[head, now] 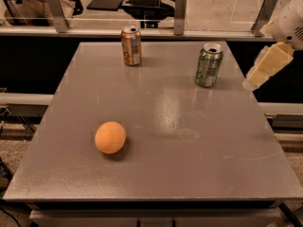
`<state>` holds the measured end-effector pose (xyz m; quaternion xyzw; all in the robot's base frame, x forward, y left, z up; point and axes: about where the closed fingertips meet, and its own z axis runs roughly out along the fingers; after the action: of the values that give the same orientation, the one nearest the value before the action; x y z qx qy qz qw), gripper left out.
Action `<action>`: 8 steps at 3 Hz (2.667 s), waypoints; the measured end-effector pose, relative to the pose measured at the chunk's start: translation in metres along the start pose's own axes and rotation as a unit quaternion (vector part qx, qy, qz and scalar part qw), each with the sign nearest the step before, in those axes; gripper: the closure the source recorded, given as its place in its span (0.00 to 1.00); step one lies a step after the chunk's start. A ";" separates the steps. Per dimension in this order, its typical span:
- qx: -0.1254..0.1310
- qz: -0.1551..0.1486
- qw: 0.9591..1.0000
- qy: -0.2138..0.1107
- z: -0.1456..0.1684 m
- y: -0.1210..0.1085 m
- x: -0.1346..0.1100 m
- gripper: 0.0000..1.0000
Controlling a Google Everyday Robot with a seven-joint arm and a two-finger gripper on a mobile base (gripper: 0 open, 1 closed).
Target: Knock green can over
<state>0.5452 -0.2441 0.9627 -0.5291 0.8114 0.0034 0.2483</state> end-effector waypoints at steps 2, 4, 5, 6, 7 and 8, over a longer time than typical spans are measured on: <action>-0.010 0.035 0.999 -0.030 0.038 -0.041 -0.012 0.00; -0.019 0.056 0.996 -0.062 0.074 -0.064 -0.017 0.00; -0.029 0.056 0.995 -0.074 0.088 -0.066 -0.025 0.00; -0.037 0.058 0.994 -0.083 0.101 -0.067 -0.031 0.00; -0.043 0.059 0.993 -0.097 0.112 -0.068 -0.038 0.00; -0.048 0.059 0.991 -0.109 0.117 -0.065 -0.048 0.00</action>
Offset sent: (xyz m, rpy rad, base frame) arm 0.0820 0.0012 -0.0266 0.1242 0.0186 -0.0572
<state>0.6633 -0.2005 0.8959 -0.4882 0.8081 0.1150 0.3089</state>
